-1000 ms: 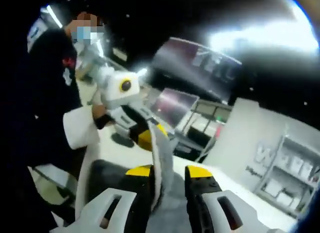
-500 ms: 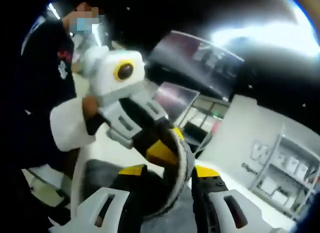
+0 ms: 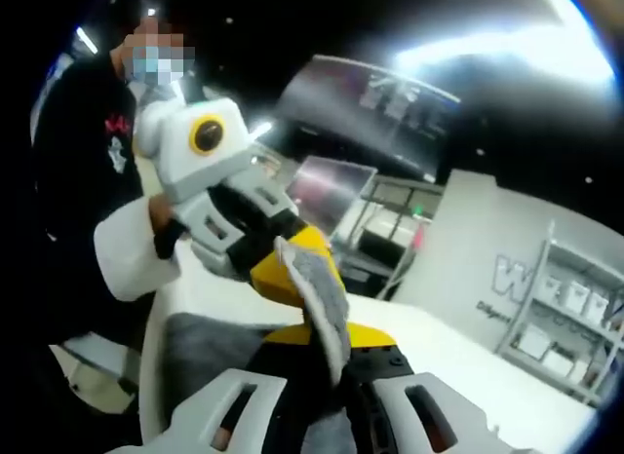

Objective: Open the folded towel by lifting each exposed corner and separating the folded layers until the towel lies flat within the target outline without major curled edges

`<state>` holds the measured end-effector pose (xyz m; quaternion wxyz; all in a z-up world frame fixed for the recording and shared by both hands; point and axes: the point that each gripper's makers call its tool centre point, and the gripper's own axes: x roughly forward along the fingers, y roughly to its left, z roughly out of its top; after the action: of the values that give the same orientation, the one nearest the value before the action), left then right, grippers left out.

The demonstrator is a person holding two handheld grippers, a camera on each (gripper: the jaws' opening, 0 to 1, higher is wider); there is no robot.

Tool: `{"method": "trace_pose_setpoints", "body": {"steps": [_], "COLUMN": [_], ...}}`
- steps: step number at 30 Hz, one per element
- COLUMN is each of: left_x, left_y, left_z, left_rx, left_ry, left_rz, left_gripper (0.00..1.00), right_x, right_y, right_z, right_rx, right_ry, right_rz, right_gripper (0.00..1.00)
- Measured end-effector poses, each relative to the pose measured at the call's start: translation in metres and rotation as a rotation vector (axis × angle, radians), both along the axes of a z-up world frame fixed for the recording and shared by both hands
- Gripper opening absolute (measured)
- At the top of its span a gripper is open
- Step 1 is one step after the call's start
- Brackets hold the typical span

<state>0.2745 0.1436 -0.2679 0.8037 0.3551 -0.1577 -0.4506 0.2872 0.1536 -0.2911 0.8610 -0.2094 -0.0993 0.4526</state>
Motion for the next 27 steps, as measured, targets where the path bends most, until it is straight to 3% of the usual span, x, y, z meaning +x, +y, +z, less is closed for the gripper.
{"method": "trace_pose_setpoints", "body": {"steps": [5,11,14,15,22,25,27], "left_x": [0.003,-0.004,-0.001,0.001,0.021,0.023,0.019], "left_y": [0.011,0.005,0.007,0.009,0.043,0.055,0.059], "left_z": [0.000,0.006,0.005,0.003,-0.023,-0.026,-0.030], "left_rx": [0.017,0.011,0.013,0.019,0.085,0.079,0.053], "left_ry": [-0.018,-0.042,-0.058,-0.056,0.030,0.051,0.100], "left_rz": [0.044,0.026,0.024,0.029,0.149,0.171,0.155], "left_gripper": [0.02,0.02,0.04,0.04,0.14,0.18,0.22], "right_x": [-0.004,-0.011,-0.012,-0.011,-0.006,-0.002,0.005], "right_y": [-0.011,-0.011,-0.015,-0.017,-0.015,-0.017,-0.021], "right_z": [0.006,0.010,0.018,0.018,0.022,0.026,0.033], "right_rx": [0.021,0.040,0.145,0.141,0.147,0.149,0.165], "right_ry": [0.006,0.022,0.094,0.103,0.130,0.131,0.130], "right_rz": [-0.002,0.003,0.022,0.020,0.020,0.018,0.013], "right_gripper": [0.00,0.00,0.00,0.00,0.00,0.00,0.00]}}
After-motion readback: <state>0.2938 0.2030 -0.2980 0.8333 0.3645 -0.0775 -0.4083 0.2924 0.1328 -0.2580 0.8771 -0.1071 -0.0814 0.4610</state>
